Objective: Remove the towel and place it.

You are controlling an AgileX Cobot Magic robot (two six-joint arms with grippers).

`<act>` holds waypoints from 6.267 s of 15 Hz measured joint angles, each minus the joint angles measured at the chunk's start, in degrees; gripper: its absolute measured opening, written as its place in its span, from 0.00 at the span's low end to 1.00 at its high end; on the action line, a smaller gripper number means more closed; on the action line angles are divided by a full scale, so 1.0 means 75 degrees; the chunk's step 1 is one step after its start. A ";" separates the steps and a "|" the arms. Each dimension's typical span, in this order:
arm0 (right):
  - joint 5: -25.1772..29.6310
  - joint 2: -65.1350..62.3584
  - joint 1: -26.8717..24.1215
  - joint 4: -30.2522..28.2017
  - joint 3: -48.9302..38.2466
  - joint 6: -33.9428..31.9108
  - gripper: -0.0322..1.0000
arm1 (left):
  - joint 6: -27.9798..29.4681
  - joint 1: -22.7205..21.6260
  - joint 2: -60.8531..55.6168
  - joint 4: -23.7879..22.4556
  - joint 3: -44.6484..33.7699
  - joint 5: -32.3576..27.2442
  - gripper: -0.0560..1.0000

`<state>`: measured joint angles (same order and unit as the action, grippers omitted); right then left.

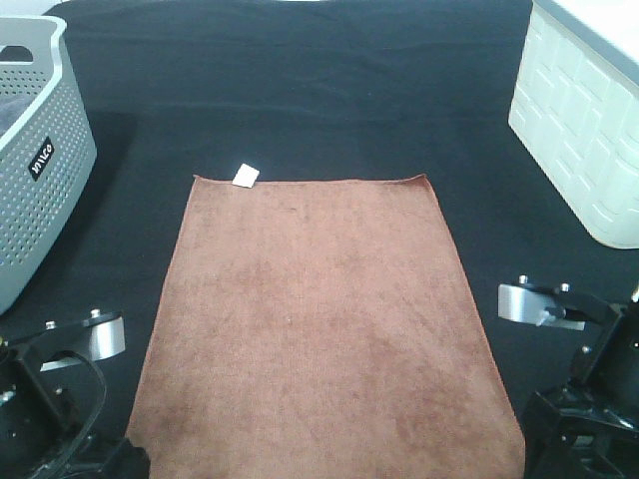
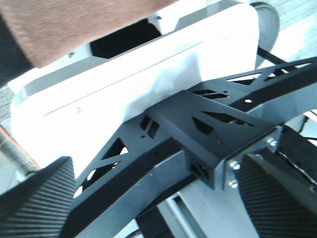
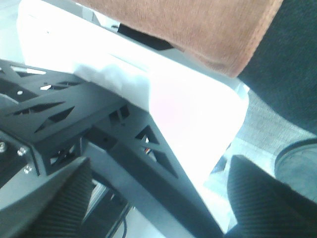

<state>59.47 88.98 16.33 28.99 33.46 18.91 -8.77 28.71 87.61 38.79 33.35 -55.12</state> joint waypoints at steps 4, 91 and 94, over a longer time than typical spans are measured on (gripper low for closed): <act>-0.0153 -0.0390 -0.0008 -0.0458 0.0779 -0.0031 0.75 | -0.0382 0.0000 0.0008 -0.0015 0.0573 0.0023 0.85; -0.6081 0.7532 -0.1077 -0.1765 1.2162 -0.0619 0.04 | -0.0237 -0.1864 0.7708 -0.3025 1.1436 0.7250 0.05; -0.6379 0.7937 -0.1077 -0.1696 1.2208 -0.0611 0.04 | -0.0237 -0.1864 0.8144 -0.3056 1.1436 0.7571 0.05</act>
<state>11.63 148.51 8.25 16.27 125.02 14.32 -10.54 14.73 148.68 15.87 119.12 1.66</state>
